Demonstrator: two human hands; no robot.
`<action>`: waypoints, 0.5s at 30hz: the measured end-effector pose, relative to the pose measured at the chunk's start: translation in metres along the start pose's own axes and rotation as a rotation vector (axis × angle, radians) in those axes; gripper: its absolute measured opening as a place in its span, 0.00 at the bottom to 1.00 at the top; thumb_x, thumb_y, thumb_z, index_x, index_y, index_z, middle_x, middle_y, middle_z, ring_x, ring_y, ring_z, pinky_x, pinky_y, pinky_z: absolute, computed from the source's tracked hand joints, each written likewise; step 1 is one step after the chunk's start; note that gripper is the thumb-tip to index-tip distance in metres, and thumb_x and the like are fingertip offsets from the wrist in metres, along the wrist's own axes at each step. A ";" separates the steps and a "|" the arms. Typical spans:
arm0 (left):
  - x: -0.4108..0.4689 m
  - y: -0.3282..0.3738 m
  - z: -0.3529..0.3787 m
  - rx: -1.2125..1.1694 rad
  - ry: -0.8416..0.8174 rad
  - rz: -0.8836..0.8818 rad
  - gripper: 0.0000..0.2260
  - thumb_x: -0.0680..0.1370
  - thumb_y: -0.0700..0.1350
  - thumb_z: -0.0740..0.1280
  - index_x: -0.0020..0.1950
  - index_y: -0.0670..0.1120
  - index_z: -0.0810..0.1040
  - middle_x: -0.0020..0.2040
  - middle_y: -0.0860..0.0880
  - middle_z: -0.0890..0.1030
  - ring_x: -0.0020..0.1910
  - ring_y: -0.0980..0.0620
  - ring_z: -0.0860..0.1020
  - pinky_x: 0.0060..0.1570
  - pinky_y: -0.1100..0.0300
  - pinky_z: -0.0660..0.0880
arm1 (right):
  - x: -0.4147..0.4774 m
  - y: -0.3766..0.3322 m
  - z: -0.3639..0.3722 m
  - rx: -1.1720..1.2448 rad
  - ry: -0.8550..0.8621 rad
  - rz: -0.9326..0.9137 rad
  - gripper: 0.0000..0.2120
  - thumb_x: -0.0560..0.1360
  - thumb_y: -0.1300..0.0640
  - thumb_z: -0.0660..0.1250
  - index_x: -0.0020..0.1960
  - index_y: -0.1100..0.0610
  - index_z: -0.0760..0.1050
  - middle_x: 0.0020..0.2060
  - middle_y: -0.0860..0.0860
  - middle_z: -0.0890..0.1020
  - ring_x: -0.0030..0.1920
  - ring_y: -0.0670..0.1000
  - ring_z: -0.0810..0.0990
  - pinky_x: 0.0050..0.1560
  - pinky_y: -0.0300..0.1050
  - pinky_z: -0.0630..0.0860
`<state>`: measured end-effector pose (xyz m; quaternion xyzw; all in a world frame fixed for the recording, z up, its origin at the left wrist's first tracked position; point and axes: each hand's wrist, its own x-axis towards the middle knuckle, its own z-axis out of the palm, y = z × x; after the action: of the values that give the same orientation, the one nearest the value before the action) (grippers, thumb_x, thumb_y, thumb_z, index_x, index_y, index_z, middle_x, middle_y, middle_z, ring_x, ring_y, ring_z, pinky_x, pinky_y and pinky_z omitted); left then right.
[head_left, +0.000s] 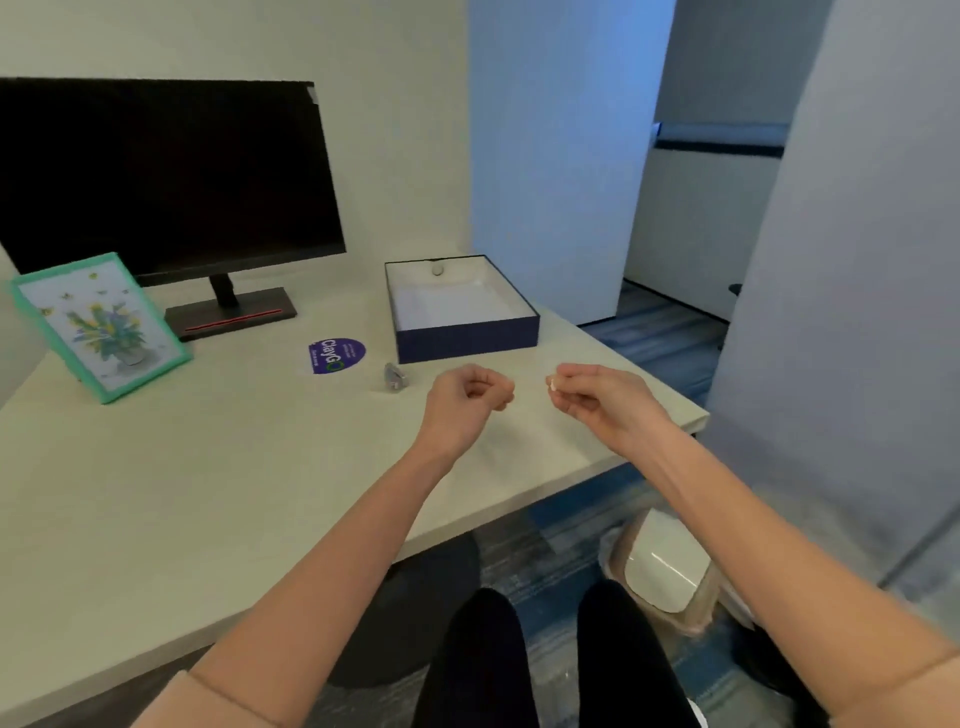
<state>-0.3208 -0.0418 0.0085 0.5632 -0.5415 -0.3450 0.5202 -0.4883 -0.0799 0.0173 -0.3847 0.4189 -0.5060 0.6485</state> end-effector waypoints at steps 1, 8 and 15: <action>0.002 0.005 0.025 0.001 -0.049 0.003 0.02 0.76 0.42 0.69 0.45 0.44 0.79 0.40 0.48 0.82 0.40 0.55 0.80 0.44 0.67 0.76 | -0.002 -0.009 -0.024 0.012 0.051 -0.026 0.08 0.71 0.73 0.68 0.50 0.66 0.77 0.41 0.59 0.82 0.42 0.52 0.82 0.41 0.39 0.82; -0.009 0.006 0.186 -0.014 -0.445 0.004 0.02 0.74 0.42 0.71 0.43 0.45 0.79 0.36 0.52 0.82 0.36 0.58 0.79 0.45 0.64 0.78 | -0.005 -0.032 -0.175 0.089 0.369 -0.112 0.06 0.72 0.73 0.67 0.44 0.65 0.77 0.31 0.54 0.84 0.37 0.49 0.83 0.44 0.39 0.82; -0.006 -0.087 0.283 0.097 -0.582 -0.232 0.03 0.74 0.43 0.71 0.41 0.47 0.79 0.38 0.50 0.82 0.36 0.57 0.78 0.46 0.61 0.78 | 0.034 0.043 -0.273 0.101 0.535 0.066 0.07 0.72 0.74 0.66 0.44 0.65 0.76 0.38 0.59 0.80 0.39 0.53 0.80 0.34 0.37 0.81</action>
<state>-0.5690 -0.1071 -0.1383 0.5230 -0.6154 -0.5227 0.2731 -0.7239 -0.1255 -0.1238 -0.1906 0.5620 -0.5885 0.5491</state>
